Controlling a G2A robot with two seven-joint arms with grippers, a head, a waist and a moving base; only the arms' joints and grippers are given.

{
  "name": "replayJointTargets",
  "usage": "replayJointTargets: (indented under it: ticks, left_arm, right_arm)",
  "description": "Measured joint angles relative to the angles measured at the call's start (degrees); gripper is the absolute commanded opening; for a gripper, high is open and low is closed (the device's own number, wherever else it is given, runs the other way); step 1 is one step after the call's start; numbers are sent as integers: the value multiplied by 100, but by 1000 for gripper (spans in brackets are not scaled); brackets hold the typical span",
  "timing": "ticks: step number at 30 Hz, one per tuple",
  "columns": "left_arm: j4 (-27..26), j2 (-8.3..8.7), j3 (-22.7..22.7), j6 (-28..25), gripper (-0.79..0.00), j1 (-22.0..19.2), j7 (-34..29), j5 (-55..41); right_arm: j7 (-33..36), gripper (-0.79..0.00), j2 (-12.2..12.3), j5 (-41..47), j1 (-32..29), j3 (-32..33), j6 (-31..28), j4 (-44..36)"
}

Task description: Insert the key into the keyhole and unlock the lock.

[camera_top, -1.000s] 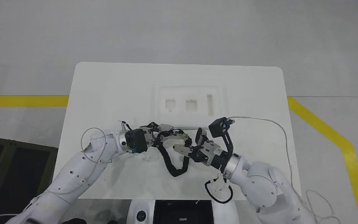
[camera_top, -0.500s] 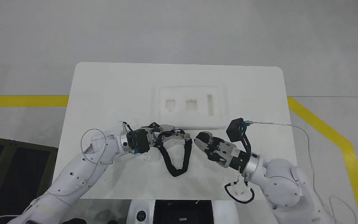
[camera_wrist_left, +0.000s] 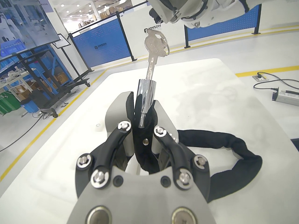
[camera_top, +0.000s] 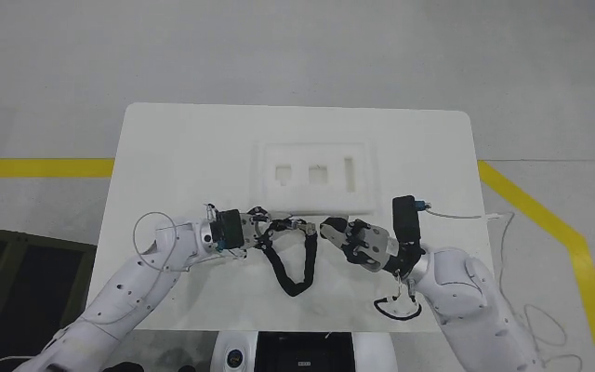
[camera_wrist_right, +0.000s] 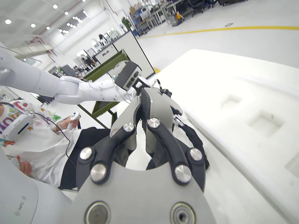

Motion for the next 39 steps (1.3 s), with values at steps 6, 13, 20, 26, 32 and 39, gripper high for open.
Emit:
replayJointTargets:
  ticks: [6, 13, 20, 26, 32, 39]
  left_arm:
    - [183, -60, 108, -254, -785, -77, 196, -213]
    - [412, -138, 272, -542, -785, -223, 469, -340]
    - [515, -179, 329, -585, -785, -294, 482, -331]
    - [484, -199, 333, -579, -785, -320, 517, -324]
    - [406, -207, 310, -564, -785, -332, 527, -298]
    - [346, -198, 252, -557, -785, -313, 518, -266]
  right_arm:
    - [-659, -785, -87, -269, 188, -316, -80, 245]
    - [-872, -785, -146, -343, 385, -542, -53, 440]
    - [-1023, -785, -161, -343, 430, -539, -163, 499]
    - [-847, -785, -173, -227, 529, -659, -211, 592]
    - [-754, -785, -197, -111, 671, -777, -193, 727]
    - [-732, -785, -213, -64, 725, -830, -162, 794]
